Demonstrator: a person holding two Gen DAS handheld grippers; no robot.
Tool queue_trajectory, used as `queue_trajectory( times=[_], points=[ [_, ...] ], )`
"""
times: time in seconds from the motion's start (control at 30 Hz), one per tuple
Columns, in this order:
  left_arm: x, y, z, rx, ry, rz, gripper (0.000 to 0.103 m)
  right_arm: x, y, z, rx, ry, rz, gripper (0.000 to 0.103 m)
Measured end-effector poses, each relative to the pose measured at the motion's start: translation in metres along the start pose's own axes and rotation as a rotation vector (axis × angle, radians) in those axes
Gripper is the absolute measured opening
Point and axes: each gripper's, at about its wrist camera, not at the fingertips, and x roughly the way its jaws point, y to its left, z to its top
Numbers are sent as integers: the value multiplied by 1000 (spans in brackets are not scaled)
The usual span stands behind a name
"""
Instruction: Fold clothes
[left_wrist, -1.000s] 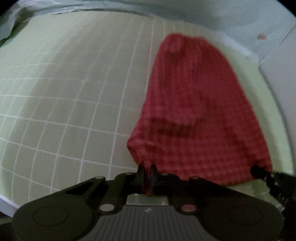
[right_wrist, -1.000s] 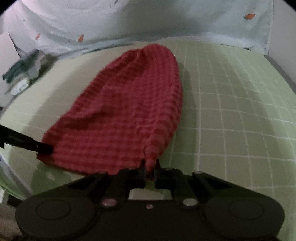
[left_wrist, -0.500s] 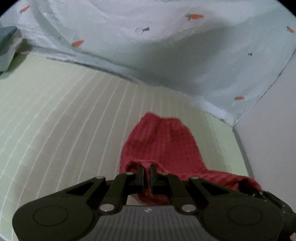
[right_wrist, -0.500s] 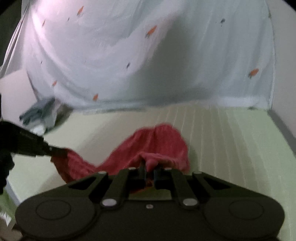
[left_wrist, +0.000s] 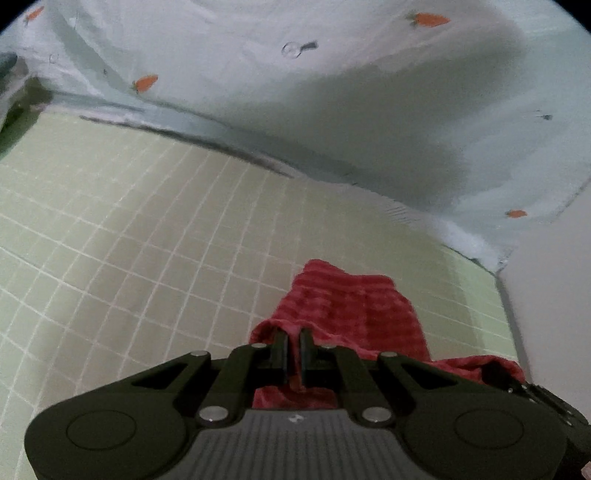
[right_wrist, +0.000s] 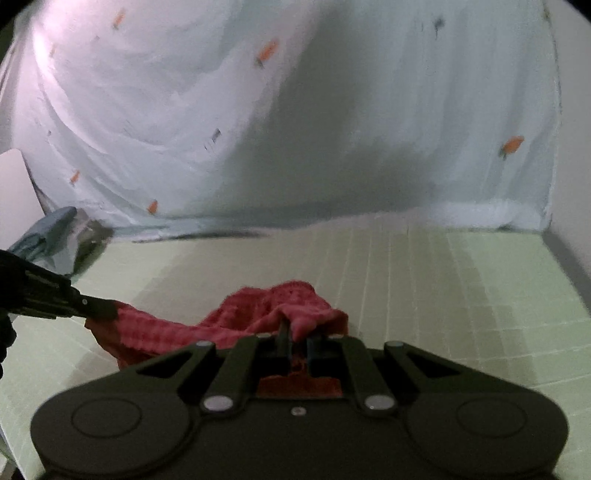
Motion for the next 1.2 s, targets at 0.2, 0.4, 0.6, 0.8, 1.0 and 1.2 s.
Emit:
queue_trajectory(
  times=[0.2,0.4,0.6,0.8,1.0,1.2],
  points=[
    [58,13,26,-50,26,49,6,69,-19,15,-15,84,22,8],
    [106,18,43,-67,22,153,21,130,-38,26,11,150,-33,15],
    [102,40,37,-160,-26,198,64,124,-49,33,105,88,-111,49],
    [80,42,18,-124,-54,227,84,100,-40,21,39,131,-133,72],
    [57,50,-1,-146,-67,240,87,91,-32,9,32,177,-141,86],
    [61,48,-10,-131,-1,237,88,93,-24,-1,9,224,-141,88]
  ],
)
